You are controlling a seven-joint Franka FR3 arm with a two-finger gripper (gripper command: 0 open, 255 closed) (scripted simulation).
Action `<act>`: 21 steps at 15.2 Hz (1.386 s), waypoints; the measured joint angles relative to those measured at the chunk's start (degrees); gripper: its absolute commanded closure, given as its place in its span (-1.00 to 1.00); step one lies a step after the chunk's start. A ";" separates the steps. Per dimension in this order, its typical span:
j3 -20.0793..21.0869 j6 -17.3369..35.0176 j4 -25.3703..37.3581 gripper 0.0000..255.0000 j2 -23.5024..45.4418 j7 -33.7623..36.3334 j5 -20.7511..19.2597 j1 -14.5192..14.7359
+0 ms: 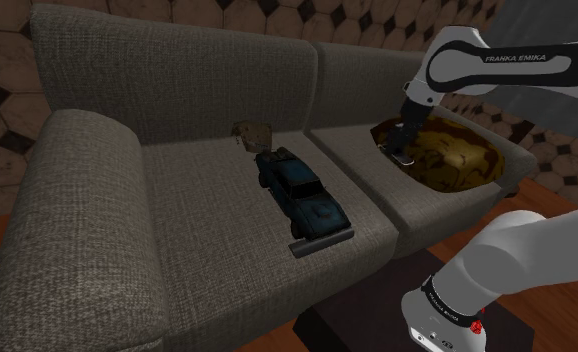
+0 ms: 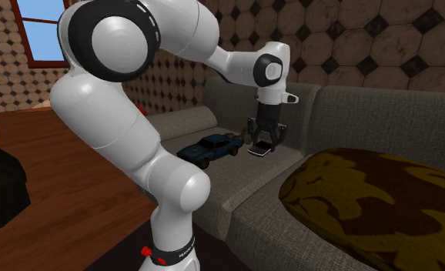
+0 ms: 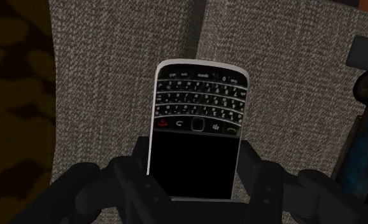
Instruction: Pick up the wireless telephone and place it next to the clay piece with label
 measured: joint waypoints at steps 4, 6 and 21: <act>1.69 2.10 6.21 1.00 8.35 2.39 2.49 2.51; 2.45 2.23 10.32 1.00 12.58 3.43 3.62 3.58; 6.79 -0.93 43.96 1.00 43.03 10.44 8.61 8.39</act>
